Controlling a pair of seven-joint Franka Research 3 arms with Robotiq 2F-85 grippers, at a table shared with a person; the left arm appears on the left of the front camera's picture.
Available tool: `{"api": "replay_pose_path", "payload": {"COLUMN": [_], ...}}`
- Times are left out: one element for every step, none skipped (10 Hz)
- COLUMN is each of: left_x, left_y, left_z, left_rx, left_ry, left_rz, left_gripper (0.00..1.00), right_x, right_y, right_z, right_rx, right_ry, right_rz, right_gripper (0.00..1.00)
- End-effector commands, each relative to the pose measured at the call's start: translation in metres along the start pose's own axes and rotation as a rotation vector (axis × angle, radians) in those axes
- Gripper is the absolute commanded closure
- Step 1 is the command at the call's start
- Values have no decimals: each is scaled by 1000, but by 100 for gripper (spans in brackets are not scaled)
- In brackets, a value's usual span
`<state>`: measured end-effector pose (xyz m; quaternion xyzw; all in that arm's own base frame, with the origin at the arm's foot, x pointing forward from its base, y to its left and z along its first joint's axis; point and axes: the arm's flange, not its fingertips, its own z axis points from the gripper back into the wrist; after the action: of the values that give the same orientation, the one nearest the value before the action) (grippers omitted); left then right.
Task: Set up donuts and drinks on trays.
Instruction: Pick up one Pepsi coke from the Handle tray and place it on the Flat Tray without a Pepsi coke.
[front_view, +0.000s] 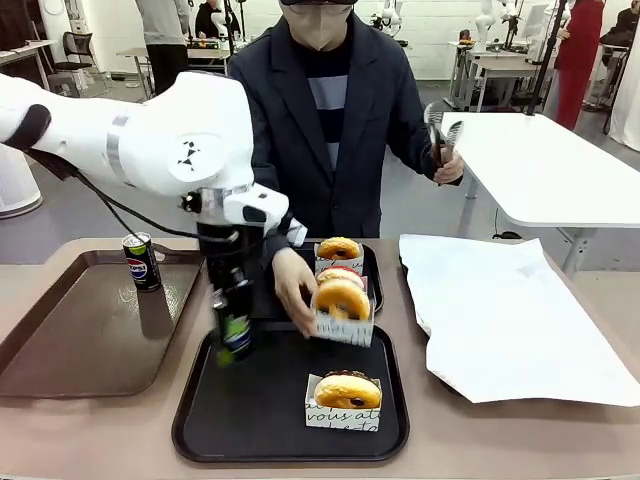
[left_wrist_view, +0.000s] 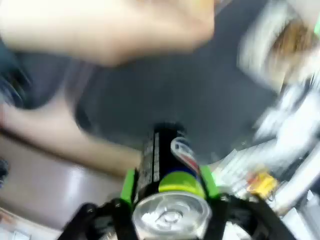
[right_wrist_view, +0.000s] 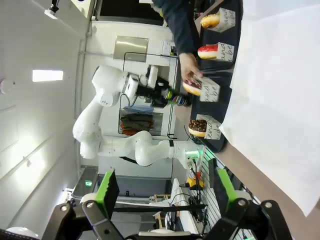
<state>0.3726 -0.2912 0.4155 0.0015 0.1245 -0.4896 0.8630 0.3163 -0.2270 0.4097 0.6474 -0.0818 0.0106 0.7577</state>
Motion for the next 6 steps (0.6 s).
{"api": "replay_pose_path", "payload": {"left_x": [-134,-161,-164,-164,-166,-168], "left_y": [-78,-96,-97,-85,-84,-93], "left_z": [50,36,23,32,35,26], "left_rx": [93,141,143,124,118,126], "left_ry": [198,191,209,197,168,127], "left_rz": [-91,-68,-33,-52,-63,-44], "left_gripper": [41,41,41,41,41,41], "right_x": [0,0,0,0,0,0], "right_y": [2,2,2,2,2,2], "right_z": [0,0,0,0,0,0], "right_rx": [6,6,6,6,6,6], "right_ry": [-2,-2,-2,-2,-2,-2], "right_rz": [10,10,10,10,10,10], "right_gripper": [0,0,0,0,0,0]}}
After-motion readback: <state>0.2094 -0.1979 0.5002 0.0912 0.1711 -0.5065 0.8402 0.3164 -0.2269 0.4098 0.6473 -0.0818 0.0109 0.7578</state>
